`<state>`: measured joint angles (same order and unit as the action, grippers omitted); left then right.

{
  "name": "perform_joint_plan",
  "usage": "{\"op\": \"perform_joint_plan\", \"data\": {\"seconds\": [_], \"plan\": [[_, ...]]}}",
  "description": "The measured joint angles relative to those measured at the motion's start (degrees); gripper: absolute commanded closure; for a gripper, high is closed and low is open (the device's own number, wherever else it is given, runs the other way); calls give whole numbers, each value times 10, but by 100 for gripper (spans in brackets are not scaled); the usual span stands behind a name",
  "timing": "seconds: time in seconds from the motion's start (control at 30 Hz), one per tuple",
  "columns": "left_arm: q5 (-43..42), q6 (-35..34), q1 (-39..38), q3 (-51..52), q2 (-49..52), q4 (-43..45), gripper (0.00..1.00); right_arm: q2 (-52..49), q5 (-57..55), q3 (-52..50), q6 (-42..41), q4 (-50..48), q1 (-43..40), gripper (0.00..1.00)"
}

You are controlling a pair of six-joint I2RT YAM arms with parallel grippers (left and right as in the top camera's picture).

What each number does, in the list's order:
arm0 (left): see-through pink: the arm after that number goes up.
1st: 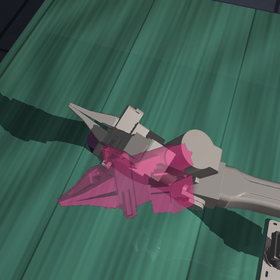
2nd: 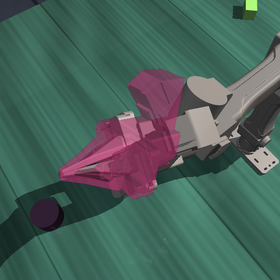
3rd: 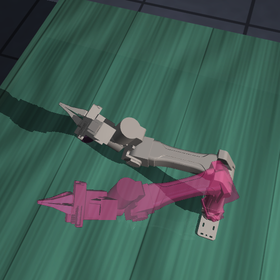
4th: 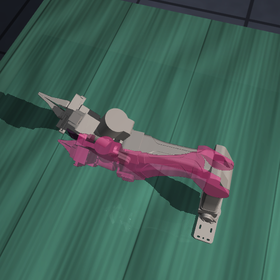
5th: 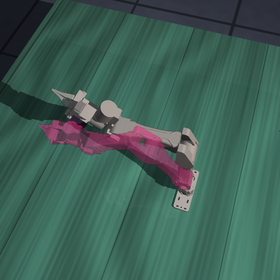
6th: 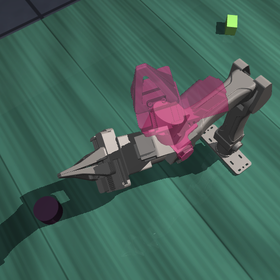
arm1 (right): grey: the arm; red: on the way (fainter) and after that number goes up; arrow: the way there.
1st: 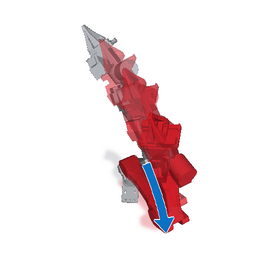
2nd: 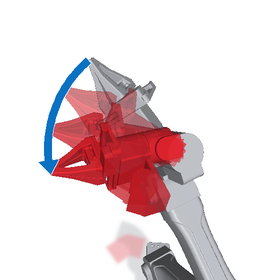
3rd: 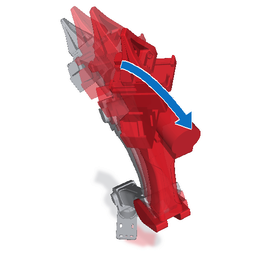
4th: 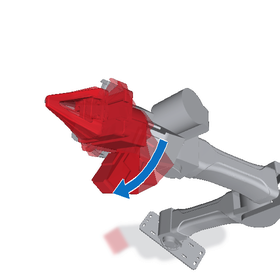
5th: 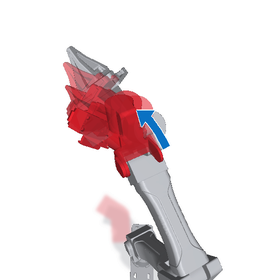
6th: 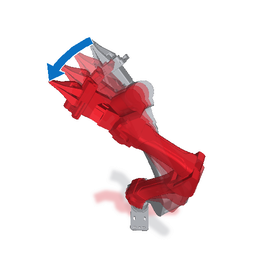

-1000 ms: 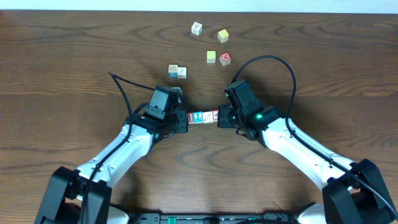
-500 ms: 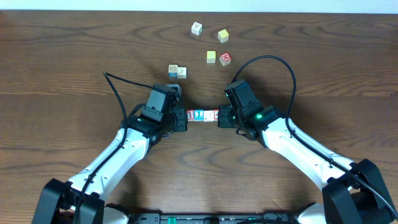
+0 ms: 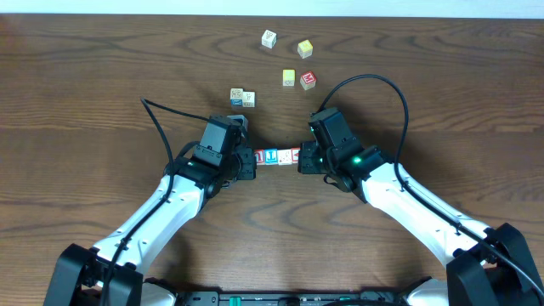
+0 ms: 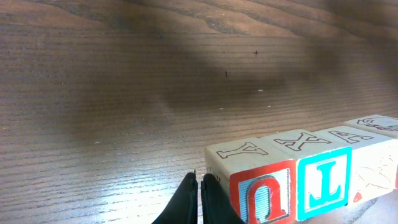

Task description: Lift 4 blocks

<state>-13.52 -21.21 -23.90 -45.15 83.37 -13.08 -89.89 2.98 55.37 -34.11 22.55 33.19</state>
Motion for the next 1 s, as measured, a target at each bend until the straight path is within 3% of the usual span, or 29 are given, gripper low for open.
{"op": "perform_joint_plan", "data": {"seconds": [1.0], "plan": [[4, -4, 0, -14, 0, -1, 93, 35, -5, 0, 0, 0, 0, 99]]}}
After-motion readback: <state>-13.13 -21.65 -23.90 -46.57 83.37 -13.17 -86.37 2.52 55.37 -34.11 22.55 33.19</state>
